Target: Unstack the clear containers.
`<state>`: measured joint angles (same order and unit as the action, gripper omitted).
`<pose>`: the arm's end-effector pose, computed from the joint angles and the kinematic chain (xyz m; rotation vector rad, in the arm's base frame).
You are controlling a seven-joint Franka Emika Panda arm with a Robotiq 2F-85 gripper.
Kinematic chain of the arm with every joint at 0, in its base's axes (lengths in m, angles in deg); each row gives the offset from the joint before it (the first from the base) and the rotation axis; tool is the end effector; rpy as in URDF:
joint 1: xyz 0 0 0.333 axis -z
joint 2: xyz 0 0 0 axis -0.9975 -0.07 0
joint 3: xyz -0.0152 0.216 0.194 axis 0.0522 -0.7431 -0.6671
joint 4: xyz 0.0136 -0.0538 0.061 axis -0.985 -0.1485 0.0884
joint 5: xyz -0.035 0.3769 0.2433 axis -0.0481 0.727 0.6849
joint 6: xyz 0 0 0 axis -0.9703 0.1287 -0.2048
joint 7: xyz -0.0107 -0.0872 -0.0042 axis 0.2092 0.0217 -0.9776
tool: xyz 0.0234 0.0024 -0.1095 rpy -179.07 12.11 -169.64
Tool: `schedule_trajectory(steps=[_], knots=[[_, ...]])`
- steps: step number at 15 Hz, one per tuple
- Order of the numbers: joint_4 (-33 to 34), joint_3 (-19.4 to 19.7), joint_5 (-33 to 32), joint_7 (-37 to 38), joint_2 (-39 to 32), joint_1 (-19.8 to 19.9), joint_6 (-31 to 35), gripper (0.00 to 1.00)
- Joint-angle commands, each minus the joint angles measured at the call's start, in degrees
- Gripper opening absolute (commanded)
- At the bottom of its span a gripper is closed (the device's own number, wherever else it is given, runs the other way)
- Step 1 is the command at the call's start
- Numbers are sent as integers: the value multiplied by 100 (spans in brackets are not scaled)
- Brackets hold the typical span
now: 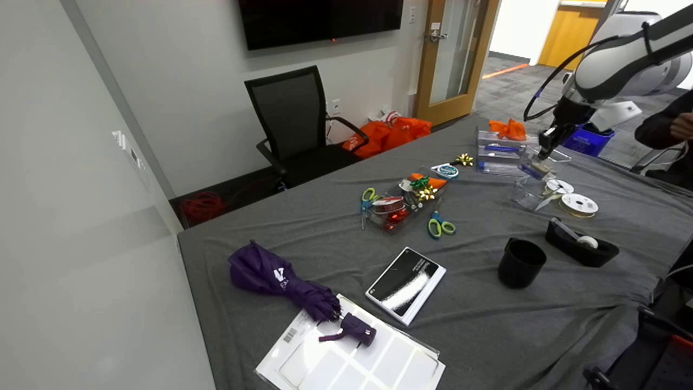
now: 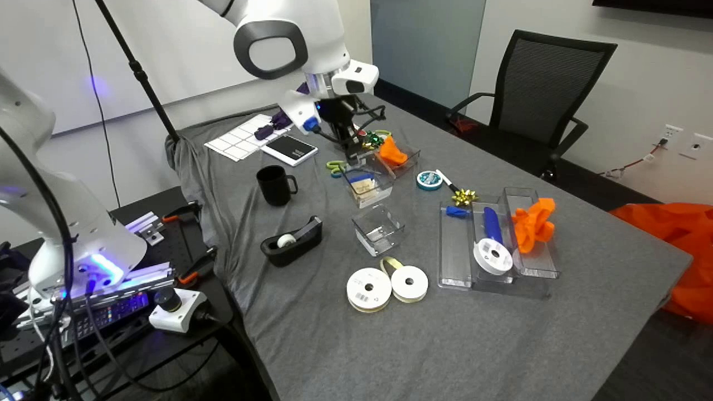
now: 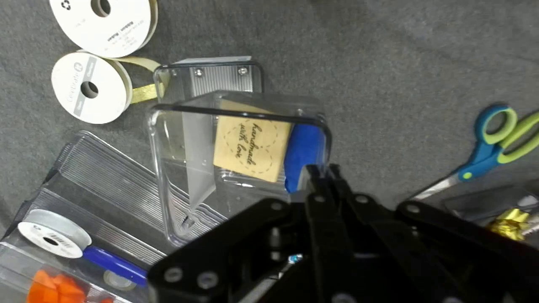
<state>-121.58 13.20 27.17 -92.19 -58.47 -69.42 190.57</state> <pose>0.5672 -0.2405 0.2646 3.0953 -0.1600 0.2407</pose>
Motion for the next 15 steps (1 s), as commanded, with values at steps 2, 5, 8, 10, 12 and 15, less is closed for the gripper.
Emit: schedule_trajectory(steps=[2, 5, 8, 10, 12, 15], knots=[[-475, -91, 608, -262, 814, -307, -572, 1], [-443, -123, 997, -482, 750, -569, -730, 1], [-361, -133, 1143, -554, 422, -722, -585, 1], [-308, -125, 1025, -467, 146, -754, -402, 1], [-274, -127, 900, -378, -126, -740, -184, 1], [-256, -143, 720, -318, -479, -700, 240, 1]])
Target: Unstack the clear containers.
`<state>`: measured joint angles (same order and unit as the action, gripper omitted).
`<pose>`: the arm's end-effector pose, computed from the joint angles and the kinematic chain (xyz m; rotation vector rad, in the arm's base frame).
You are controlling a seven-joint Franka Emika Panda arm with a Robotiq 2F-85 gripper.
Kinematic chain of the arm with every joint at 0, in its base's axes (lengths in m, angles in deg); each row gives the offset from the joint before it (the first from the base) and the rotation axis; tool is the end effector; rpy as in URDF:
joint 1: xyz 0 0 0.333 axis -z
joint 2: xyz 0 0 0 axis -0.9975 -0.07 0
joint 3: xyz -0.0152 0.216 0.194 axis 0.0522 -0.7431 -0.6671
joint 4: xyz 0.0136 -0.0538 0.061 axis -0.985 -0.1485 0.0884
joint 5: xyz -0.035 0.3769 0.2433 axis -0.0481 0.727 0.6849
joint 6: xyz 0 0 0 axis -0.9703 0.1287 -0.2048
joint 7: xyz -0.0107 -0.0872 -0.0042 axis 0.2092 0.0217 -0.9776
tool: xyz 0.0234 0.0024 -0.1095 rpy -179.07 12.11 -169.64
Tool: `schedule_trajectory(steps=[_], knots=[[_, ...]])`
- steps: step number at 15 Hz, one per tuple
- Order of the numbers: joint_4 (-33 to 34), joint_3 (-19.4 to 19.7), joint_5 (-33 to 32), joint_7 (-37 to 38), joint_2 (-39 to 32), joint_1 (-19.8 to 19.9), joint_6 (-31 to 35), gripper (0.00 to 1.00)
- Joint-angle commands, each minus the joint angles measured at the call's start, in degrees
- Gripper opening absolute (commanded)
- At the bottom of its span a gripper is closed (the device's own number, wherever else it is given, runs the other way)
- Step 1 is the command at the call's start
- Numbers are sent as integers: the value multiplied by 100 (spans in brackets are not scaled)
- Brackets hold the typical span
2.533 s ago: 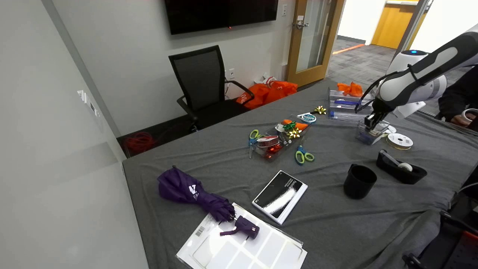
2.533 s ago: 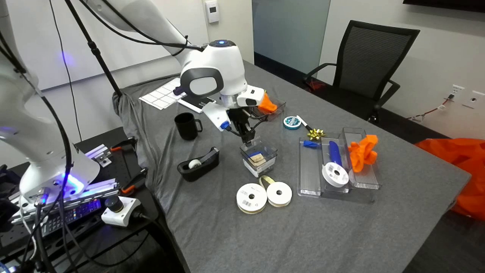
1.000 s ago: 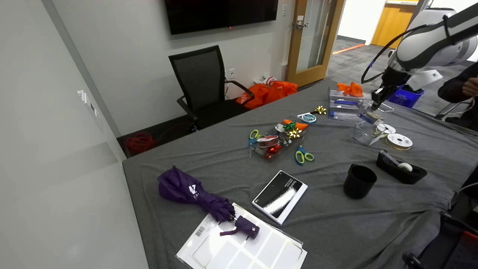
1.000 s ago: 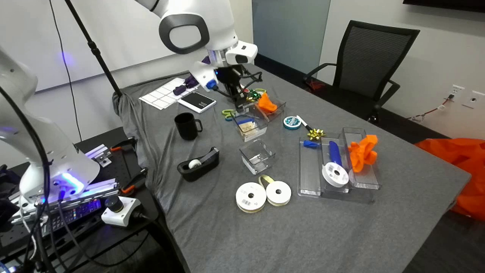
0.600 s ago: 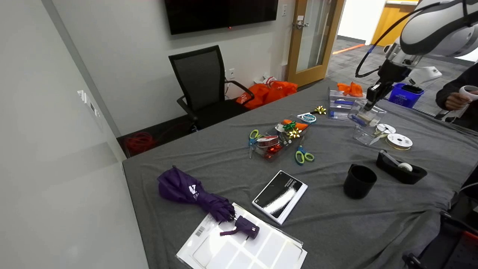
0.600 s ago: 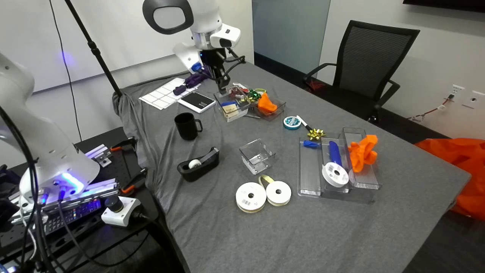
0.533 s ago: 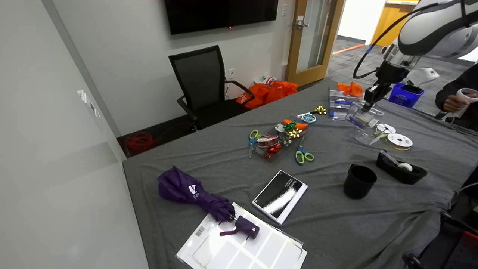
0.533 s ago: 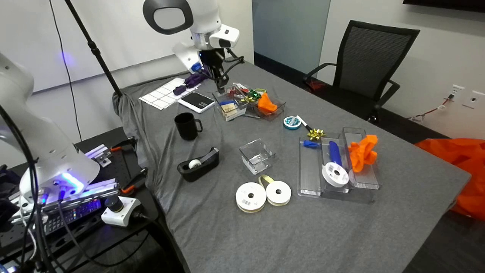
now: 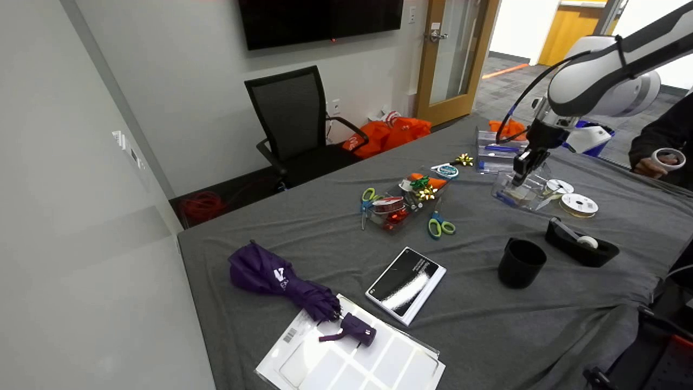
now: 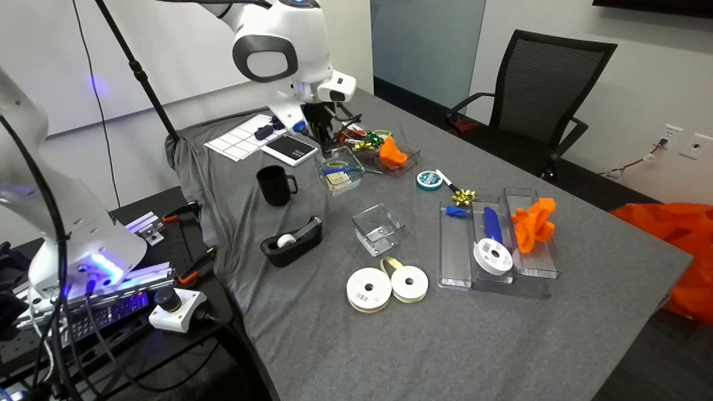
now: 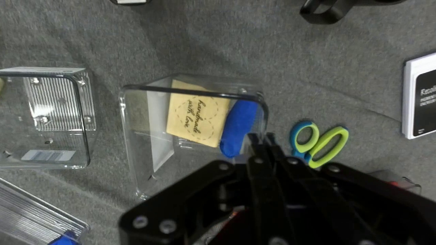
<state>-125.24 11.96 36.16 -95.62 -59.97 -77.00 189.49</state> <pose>0.5707 -0.1443 0.2171 -3.0341 0.0181 -0.1305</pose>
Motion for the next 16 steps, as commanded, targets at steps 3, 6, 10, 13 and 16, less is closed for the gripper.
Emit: schedule_trajectory(steps=[3, 6, 10, 13, 16], knots=[[140, 21, -548, 227, -637, 61, 771, 1], [169, 217, -1352, 596, -886, -28, 1093, 1], [177, 323, -1949, 937, -1000, -10, 1180, 30], [124, 226, -1894, 808, -879, 104, 1095, 51], [71, 162, -1791, 632, -716, 199, 973, 71]])
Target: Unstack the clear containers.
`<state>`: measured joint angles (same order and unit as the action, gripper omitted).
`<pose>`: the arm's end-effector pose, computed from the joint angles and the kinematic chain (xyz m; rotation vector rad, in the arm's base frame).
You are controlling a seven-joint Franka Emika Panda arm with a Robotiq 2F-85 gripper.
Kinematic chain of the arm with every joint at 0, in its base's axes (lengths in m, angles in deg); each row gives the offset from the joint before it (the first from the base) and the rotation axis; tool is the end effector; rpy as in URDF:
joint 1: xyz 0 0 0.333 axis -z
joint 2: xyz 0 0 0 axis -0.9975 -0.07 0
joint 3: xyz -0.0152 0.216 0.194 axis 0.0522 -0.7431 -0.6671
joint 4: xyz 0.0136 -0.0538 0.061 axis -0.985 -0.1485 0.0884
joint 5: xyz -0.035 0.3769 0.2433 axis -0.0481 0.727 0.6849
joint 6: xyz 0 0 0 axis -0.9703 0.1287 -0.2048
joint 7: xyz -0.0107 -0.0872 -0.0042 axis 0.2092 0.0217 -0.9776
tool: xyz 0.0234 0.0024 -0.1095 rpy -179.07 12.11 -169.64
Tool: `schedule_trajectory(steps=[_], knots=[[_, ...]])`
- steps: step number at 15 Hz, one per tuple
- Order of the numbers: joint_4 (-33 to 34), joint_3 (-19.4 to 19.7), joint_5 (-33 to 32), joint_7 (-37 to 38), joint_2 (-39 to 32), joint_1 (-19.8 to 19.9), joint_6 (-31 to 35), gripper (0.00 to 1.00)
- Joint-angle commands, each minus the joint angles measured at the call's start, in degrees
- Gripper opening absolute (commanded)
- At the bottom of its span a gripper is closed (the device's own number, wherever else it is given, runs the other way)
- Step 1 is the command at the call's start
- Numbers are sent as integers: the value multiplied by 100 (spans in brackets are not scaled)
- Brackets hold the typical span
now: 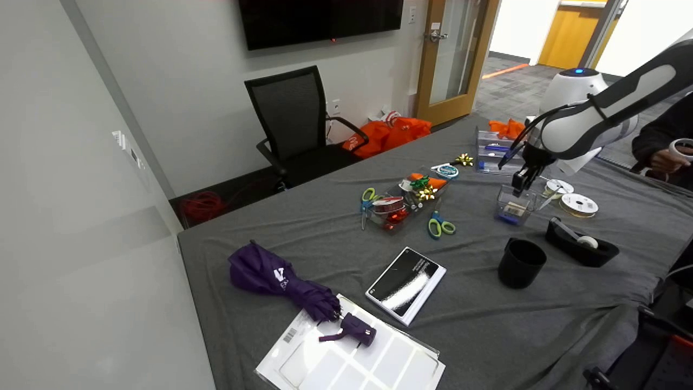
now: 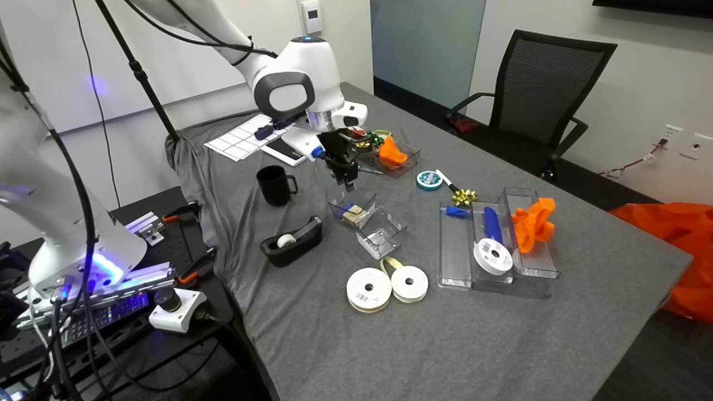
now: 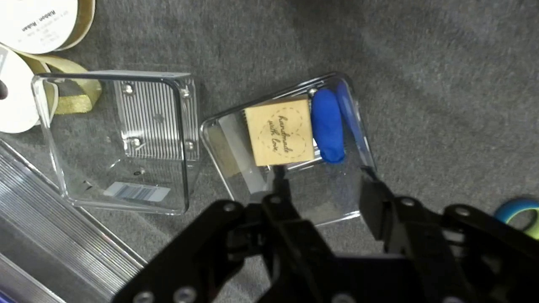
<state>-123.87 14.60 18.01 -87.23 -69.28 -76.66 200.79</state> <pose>0.5684 -0.1761 0.1514 3.0176 0.0755 0.1146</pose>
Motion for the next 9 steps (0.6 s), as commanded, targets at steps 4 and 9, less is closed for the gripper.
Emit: schedule_trajectory(steps=[4, 9], knots=[[-199, -206, 289, -624, 677, 372, -424, 98], [-147, -157, 834, -1345, 1241, 546, -1180, 100]])
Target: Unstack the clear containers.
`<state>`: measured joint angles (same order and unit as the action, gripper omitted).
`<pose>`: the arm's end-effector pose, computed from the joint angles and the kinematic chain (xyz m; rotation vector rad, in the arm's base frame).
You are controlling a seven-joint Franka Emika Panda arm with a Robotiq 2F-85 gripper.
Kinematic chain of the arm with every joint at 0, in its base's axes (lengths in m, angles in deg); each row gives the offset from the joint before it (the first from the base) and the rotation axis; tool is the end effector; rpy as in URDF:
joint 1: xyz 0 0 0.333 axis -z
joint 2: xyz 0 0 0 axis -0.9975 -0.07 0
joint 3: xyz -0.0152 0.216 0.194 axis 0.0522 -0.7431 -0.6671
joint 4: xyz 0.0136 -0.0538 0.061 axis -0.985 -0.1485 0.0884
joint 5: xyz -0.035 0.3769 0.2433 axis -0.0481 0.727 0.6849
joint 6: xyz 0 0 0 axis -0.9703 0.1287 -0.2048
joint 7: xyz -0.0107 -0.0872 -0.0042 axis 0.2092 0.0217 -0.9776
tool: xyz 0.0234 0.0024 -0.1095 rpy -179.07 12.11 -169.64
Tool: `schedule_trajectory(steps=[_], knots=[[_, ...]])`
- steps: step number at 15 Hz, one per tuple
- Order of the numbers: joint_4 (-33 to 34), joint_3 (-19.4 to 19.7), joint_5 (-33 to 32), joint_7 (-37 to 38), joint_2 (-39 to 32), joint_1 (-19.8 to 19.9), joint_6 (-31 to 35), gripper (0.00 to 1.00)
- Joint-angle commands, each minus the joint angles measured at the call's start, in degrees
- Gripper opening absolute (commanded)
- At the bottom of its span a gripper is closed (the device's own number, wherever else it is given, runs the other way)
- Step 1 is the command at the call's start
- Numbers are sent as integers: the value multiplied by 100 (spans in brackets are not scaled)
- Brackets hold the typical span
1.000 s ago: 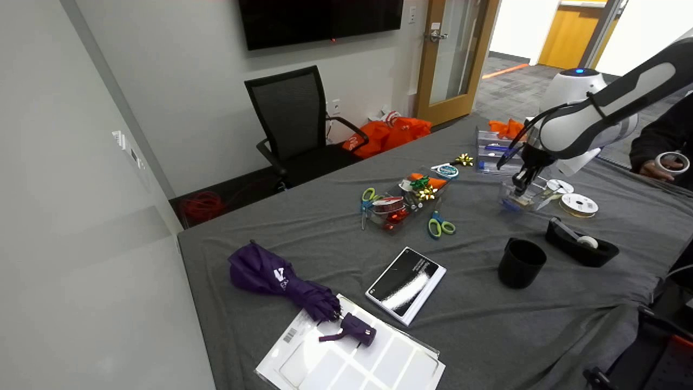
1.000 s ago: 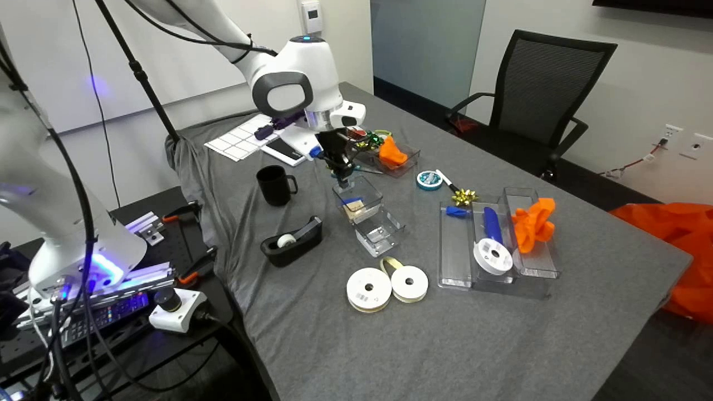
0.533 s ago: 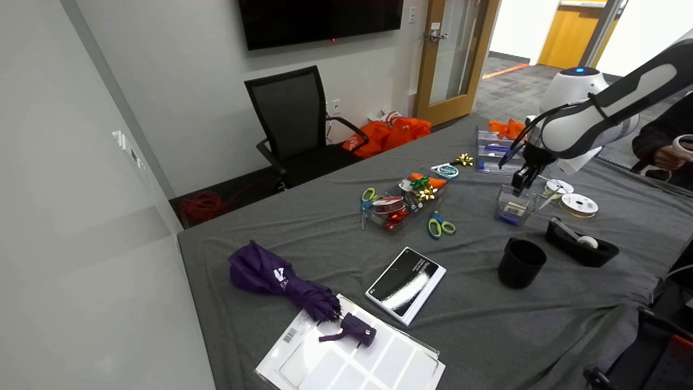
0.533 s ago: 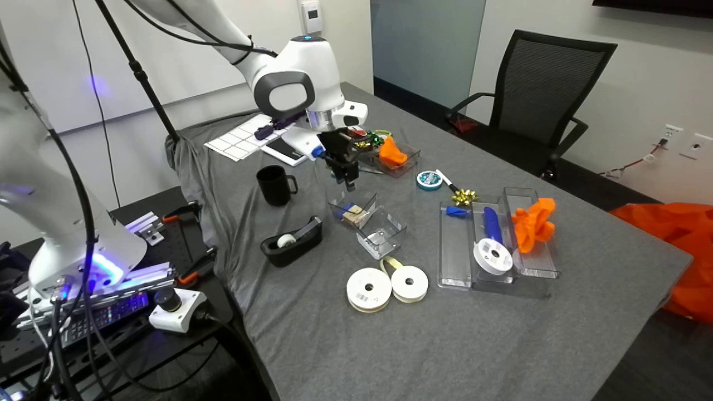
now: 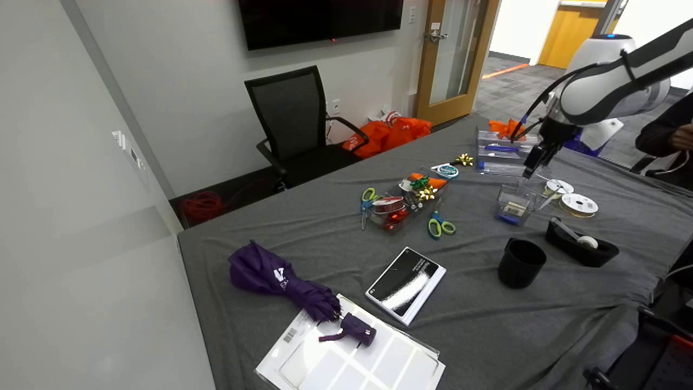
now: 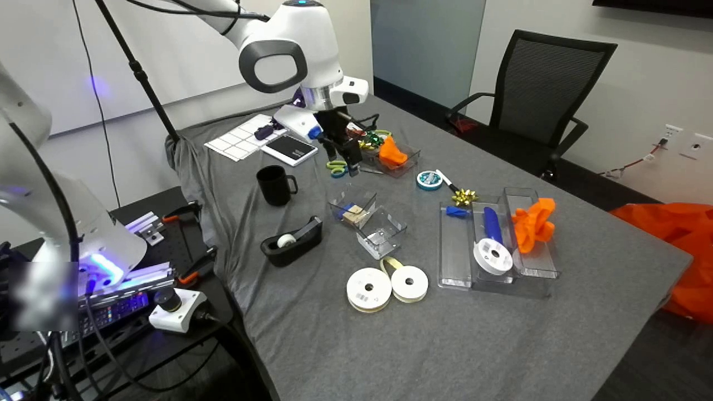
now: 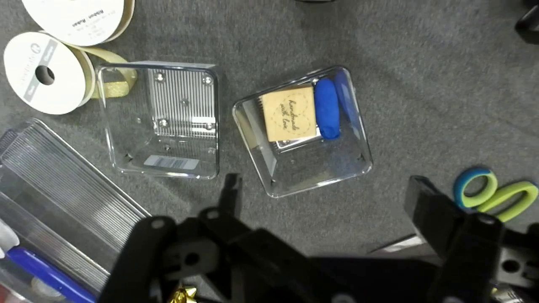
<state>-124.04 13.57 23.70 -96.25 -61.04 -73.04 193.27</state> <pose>0.5658 -0.2039 0.2222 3.0729 0.1076 0.1532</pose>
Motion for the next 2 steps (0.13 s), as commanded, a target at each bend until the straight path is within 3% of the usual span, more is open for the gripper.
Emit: schedule_trajectory(steps=[1, 2], knots=[[-111, -15, 333, -550, 506, 195, -594, 100], [-108, 22, 398, -628, 588, 201, -704, 100]])
